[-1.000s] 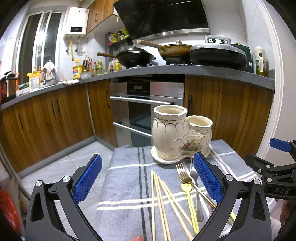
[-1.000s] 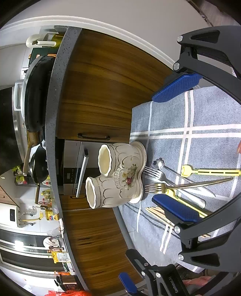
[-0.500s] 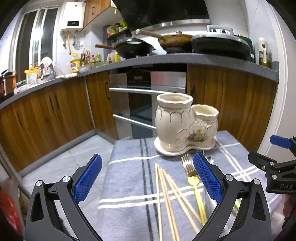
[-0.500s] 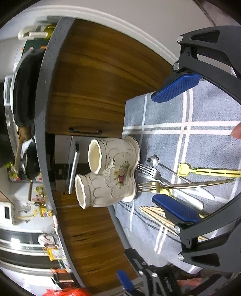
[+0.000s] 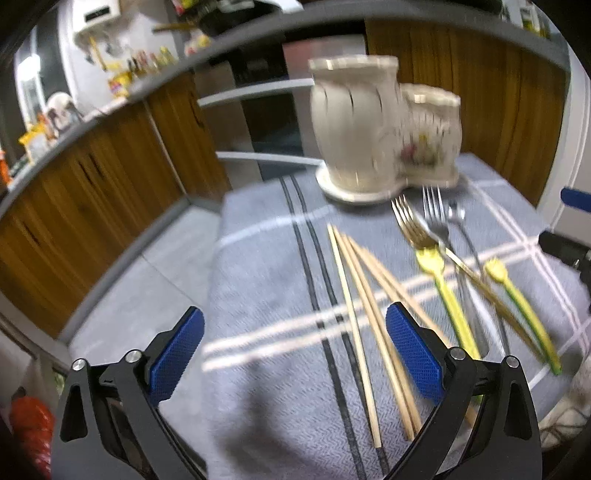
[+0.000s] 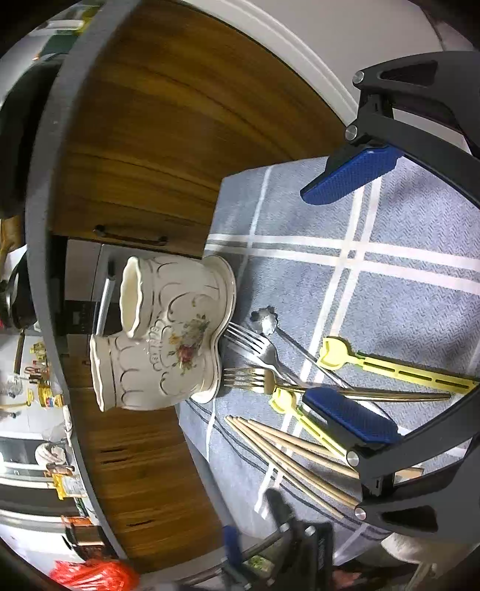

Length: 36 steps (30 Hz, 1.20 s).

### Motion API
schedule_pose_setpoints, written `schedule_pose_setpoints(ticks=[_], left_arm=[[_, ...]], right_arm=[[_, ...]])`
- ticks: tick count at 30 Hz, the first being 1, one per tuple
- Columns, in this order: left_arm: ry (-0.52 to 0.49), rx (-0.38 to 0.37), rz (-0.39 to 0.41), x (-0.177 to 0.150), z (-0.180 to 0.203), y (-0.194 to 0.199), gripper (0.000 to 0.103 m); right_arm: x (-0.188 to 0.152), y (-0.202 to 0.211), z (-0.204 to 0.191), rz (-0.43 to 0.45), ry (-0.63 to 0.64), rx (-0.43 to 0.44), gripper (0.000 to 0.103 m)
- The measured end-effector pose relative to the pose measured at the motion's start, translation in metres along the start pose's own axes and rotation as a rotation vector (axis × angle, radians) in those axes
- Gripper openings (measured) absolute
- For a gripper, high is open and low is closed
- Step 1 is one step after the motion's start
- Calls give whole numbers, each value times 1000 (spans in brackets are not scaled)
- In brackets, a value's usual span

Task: Organize utensils
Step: 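Lower the left tool onto a wooden chopstick while the right tool lowers onto a gold fork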

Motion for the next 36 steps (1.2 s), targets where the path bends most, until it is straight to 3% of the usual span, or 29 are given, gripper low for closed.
schedule_pose_setpoints(ticks=[8,12,15,18,19,22,29,36], left_arm=[[-13,-22,-45,2,1,-11,93],[-20,-42,-82,1,3,-17,77],[-27,-71,-103,1,8,-21,60],[-39,-95,-114,1,13,-22,55],[-42,-100,-119,2,14,-23,46],[-38,-114,-144,2,14,-26,37],[-53,-154,-186,-2,20,-27,18],[-68,-151,-208,-4,23,-30,17]], right_arm=[[-5,-16,-2,-52,-8,63,97],[-6,-21,-8,-83,11,85,81],[-3,-25,-16,-99,4,151,67],[0,-28,-28,-115,26,215,51],[1,-28,-33,-124,36,239,46],[1,-31,-44,-147,61,282,34],[4,-41,-58,-189,89,328,23],[6,-51,-64,-231,123,325,9]])
Point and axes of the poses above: each gripper's, at about its wrist camera, not at the fingertips, and y roughly against the way its jaws point, z to its right, x to its top, the point moved 5 cm from there along -y, roughly the way its jaws point, and after that the axes turned 8 degrees about y, right-handed, at the moved point
